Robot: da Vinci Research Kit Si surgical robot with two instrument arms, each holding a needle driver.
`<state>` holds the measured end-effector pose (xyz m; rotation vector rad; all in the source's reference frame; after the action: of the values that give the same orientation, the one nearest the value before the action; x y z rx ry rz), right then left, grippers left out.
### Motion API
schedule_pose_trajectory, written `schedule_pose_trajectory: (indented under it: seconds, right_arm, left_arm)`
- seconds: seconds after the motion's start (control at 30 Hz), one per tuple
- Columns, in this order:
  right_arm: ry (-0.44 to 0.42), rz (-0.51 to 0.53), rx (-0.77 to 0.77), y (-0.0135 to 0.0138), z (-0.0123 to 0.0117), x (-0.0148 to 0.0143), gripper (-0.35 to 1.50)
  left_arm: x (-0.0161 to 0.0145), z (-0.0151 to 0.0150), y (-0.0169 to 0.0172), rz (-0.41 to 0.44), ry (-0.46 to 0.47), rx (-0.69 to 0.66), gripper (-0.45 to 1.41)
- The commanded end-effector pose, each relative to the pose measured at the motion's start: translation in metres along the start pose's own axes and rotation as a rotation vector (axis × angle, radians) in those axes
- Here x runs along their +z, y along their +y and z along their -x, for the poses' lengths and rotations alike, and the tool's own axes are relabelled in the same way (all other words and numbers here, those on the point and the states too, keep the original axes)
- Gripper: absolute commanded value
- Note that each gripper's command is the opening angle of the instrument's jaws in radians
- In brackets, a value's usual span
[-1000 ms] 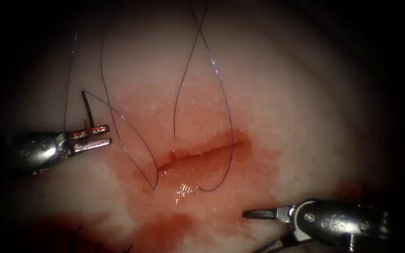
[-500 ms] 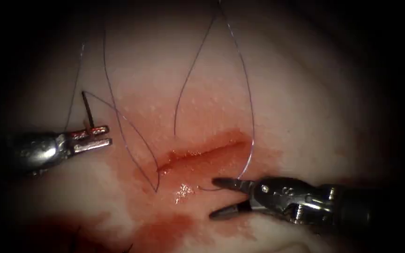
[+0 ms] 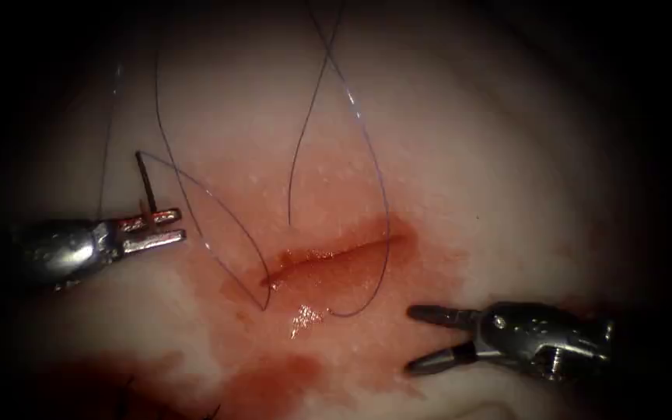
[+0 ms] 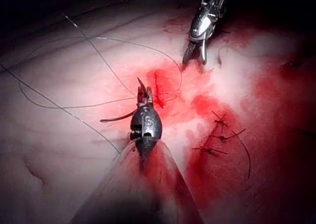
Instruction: Wound Closure
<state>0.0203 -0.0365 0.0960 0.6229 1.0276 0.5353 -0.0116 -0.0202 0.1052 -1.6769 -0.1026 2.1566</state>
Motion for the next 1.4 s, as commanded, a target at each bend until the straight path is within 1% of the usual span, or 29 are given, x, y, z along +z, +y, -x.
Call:
schedule_pose_trajectory:
  seconds: [0.03, 0.13, 0.17, 0.27, 0.43, 0.53, 0.57, 0.63, 0.67, 0.7, 0.8, 0.97, 1.17, 1.27, 1.3, 1.4]
  right_arm:
    - [0.005, 0.008, 0.007, 0.0008, 0.0, 0.001, 0.57]
    - [0.013, 0.017, 0.014, 0.0014, -0.0003, 0.0017, 0.57]
    - [0.022, 0.017, 0.016, 0.0014, -0.0007, 0.0025, 0.59]
    - [0.031, 0.01, 0.018, 0.0014, -0.0011, 0.0037, 0.59]
    - [0.066, -0.041, 0.018, 0.0009, -0.0018, 0.0065, 0.61]
    - [0.074, -0.042, 0.02, 0.0008, -0.0022, 0.0074, 0.61]
    - [0.075, -0.039, 0.021, 0.001, -0.0024, 0.0078, 0.57]
    - [0.075, -0.039, 0.022, 0.0012, -0.0026, 0.008, 0.44]
    - [0.077, -0.035, 0.023, 0.0015, -0.0026, 0.0081, -0.1]
    - [0.077, -0.035, 0.023, 0.0016, -0.0026, 0.008, -0.35]
    - [0.075, -0.04, 0.022, 0.0014, -0.0025, 0.0074, -0.35]
    - [0.066, -0.084, 0.018, -0.0008, -0.0023, 0.0052, -0.35]
    - [0.039, -0.176, 0.011, -0.0055, -0.0031, 0.0019, -0.35]
    - [0.028, -0.22, -0.01, -0.0079, -0.0038, 0.0006, -0.35]
    - [0.02, -0.252, -0.026, -0.0095, -0.0045, -0.0002, -0.35]
    - [0.013, -0.297, -0.054, -0.0118, -0.006, -0.0013, -0.35]
  left_arm:
    - [0.0007, 0.0005, 0.0002, 0.003, 0.0, 0.0, -0.45]
    - [0.0007, 0.0006, 0.0002, 0.003, 0.0, -0.006, -0.45]
    - [0.0007, 0.0006, 0.0002, 0.003, 0.0, -0.006, -0.45]
    - [0.0007, 0.0006, 0.0002, 0.002, 0.0, -0.005, -0.45]
    - [0.0007, 0.0006, 0.0002, 0.004, -0.003, -0.011, -0.45]
    - [0.0007, 0.0006, 0.0002, 0.004, -0.003, -0.011, -0.45]
    - [0.0007, 0.0006, 0.0002, 0.004, -0.003, -0.011, -0.45]
    - [0.0007, 0.0006, 0.0002, 0.004, -0.003, -0.011, -0.45]
    - [0.0007, 0.0006, 0.0002, 0.004, -0.003, -0.011, -0.45]
    - [0.0007, 0.0006, 0.0002, 0.004, -0.003, -0.011, -0.45]
    - [0.0007, 0.0007, 0.0002, 0.004, -0.003, -0.011, -0.45]
    - [0.0006, 0.0007, 0.0002, 0.005, -0.002, -0.01, -0.45]
    - [0.0006, 0.0009, 0.0001, 0.006, -0.002, -0.009, -0.45]
    - [0.0006, 0.001, 0.0, 0.006, -0.002, -0.008, -0.45]
    - [0.0006, 0.001, 0.0, 0.006, -0.002, -0.014, -0.45]
    - [0.0006, 0.001, 0.0, 0.007, -0.005, -0.014, -0.45]
